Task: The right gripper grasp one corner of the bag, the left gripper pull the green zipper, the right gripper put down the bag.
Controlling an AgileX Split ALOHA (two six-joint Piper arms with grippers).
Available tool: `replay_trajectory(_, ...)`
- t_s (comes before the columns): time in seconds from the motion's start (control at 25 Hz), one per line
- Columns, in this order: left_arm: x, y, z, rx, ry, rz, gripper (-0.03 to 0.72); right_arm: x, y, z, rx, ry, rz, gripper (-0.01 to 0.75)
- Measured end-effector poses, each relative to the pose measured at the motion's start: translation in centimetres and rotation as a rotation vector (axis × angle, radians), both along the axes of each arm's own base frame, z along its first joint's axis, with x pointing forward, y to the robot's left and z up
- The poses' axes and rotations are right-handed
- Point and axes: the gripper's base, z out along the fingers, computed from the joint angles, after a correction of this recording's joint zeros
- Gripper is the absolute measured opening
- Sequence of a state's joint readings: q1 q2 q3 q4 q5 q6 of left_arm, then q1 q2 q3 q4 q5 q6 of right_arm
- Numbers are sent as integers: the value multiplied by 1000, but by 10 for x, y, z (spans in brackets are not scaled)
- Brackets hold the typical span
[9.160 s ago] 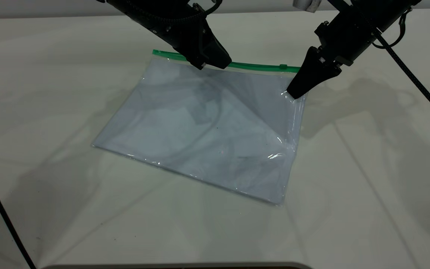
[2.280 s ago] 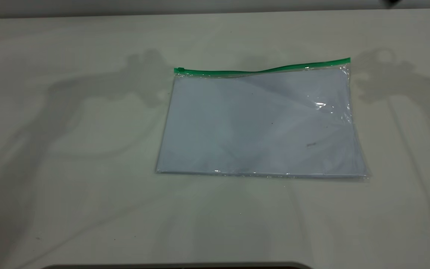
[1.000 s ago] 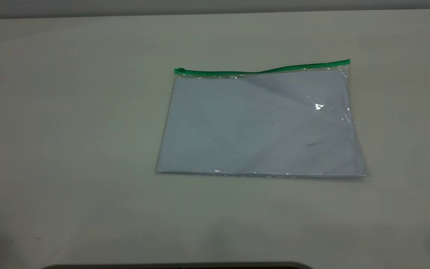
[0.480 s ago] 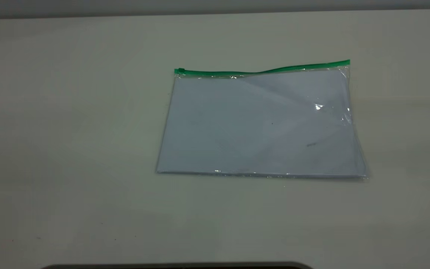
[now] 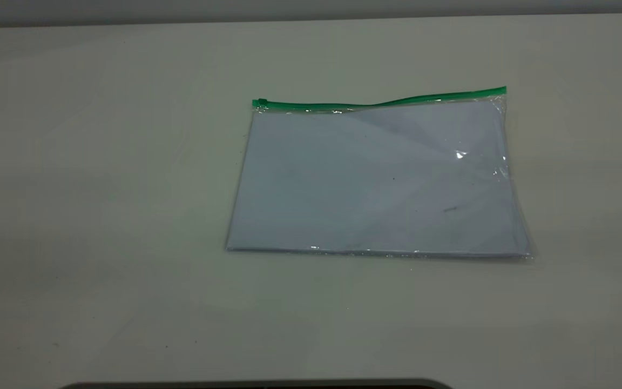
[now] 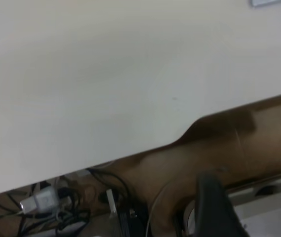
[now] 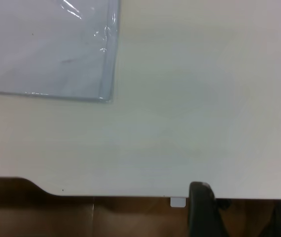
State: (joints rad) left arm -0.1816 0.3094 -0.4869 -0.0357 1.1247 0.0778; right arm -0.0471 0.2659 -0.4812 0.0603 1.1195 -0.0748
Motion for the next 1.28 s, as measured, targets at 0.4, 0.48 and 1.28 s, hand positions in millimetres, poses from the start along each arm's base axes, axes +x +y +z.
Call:
replay_trajectory(0.4,-6,1,1,-12,-48,8,460,-5,0,1,-2,-36,0,486)
replay_trajectory(0.48,-13,3,2,-19,-102,53,460,-14,1,3,-5,-97,0,486)
replay_trajectory(1.28,-44,3,1,-19,-316,299,460,-41,2,3,-13,-275,0,485)
